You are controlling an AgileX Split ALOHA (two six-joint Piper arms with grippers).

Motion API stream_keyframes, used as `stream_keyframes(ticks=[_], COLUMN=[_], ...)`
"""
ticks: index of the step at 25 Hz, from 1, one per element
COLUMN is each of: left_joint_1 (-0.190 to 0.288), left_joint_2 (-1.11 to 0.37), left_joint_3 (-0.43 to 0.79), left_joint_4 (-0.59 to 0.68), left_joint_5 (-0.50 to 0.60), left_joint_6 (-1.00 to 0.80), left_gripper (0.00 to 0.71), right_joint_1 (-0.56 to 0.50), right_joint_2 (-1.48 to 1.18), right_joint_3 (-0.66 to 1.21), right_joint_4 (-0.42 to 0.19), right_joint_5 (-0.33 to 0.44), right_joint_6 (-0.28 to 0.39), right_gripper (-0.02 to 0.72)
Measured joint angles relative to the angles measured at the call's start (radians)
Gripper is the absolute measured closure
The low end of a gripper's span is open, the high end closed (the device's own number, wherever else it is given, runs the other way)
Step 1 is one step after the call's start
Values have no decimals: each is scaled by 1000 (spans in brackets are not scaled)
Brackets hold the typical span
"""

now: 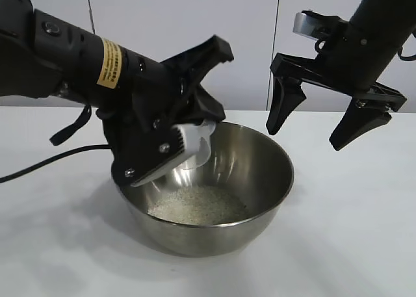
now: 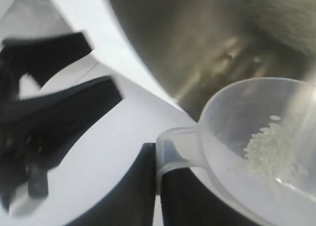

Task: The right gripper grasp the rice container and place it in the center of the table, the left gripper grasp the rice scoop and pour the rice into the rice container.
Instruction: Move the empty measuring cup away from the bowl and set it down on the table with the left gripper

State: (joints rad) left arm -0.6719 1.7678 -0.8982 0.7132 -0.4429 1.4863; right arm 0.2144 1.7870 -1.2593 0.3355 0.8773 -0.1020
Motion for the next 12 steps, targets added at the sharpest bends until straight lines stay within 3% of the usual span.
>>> stream_keyframes(ticks=[6,12], left_joint_1=[0,-1], left_joint_2=[0,0], left_joint_3=[1,1], left_joint_4=[-201,-635], left_joint_5=[-120,-246], left_joint_6=[-351,-467], left_gripper=[702,702], right_joint_1=[0,0], right_joint_2=[0,0], right_joint_3=[0,0], right_joint_4=[0,0], right_joint_5=[-1,-1], right_joint_6=[0,0], right_gripper=[51,51])
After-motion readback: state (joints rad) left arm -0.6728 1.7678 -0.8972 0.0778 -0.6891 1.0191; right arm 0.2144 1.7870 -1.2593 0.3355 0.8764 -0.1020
